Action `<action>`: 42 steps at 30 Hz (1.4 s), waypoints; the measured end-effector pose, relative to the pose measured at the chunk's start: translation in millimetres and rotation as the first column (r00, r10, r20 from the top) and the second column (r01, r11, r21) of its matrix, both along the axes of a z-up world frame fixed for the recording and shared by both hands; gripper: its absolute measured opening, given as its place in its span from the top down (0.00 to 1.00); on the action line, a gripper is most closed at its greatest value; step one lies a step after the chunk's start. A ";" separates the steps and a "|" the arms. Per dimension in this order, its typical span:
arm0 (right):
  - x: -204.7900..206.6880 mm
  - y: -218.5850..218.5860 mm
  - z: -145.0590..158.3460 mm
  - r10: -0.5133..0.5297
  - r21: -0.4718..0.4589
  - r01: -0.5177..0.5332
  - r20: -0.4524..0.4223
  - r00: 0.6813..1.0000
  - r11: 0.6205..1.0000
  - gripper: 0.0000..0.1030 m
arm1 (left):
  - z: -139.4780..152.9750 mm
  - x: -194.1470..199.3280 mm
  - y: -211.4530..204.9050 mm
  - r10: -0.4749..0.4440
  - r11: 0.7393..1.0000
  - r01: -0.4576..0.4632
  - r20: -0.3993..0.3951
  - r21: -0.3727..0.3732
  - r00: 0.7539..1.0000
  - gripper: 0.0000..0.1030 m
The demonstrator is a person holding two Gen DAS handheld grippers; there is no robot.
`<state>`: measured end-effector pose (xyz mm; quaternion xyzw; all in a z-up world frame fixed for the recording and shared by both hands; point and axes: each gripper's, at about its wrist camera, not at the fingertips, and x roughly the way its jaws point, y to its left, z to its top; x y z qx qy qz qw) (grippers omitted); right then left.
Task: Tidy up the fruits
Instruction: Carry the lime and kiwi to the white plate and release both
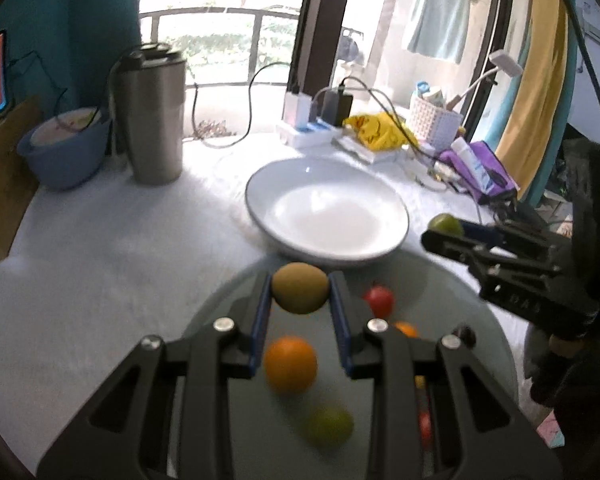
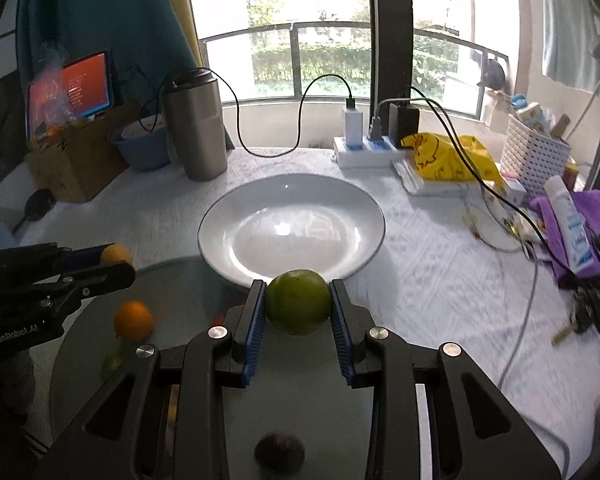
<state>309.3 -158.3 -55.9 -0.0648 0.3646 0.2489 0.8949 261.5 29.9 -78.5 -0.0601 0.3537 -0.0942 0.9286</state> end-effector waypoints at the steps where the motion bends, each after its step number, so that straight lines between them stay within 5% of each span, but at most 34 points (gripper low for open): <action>1: 4.5 0.8 -0.2 0.004 0.005 -0.004 0.003 1.000 1.000 0.67 | 1.8 6.1 -0.6 -0.005 1.000 0.005 0.005 -0.003 1.000 0.71; 10: 45.6 16.3 -0.1 0.042 0.028 -0.042 0.031 0.999 0.999 0.67 | 4.2 59.0 -1.2 -0.020 0.999 0.020 0.014 -0.030 1.000 0.71; 23: 97.3 37.3 -19.5 0.066 0.032 -0.065 -0.030 0.997 0.997 0.67 | -21.6 114.2 0.3 0.011 0.998 -0.016 -0.099 -0.053 0.995 0.71; 29: 102.9 43.2 -23.8 0.071 0.039 -0.069 -0.044 0.996 0.997 0.67 | -25.6 120.2 -5.8 0.032 0.999 -0.030 -0.122 0.019 0.992 0.70; 35: 100.5 40.3 -18.8 0.049 0.035 -0.048 -0.021 0.999 0.998 0.51 | -21.9 118.4 -5.9 0.036 0.999 -0.034 -0.120 0.017 0.992 0.67; 42: 89.0 31.5 -7.1 0.026 0.035 -0.026 -0.001 1.000 0.999 0.50 | -4.2 104.4 -3.4 0.045 0.999 -0.045 -0.082 0.010 0.996 0.58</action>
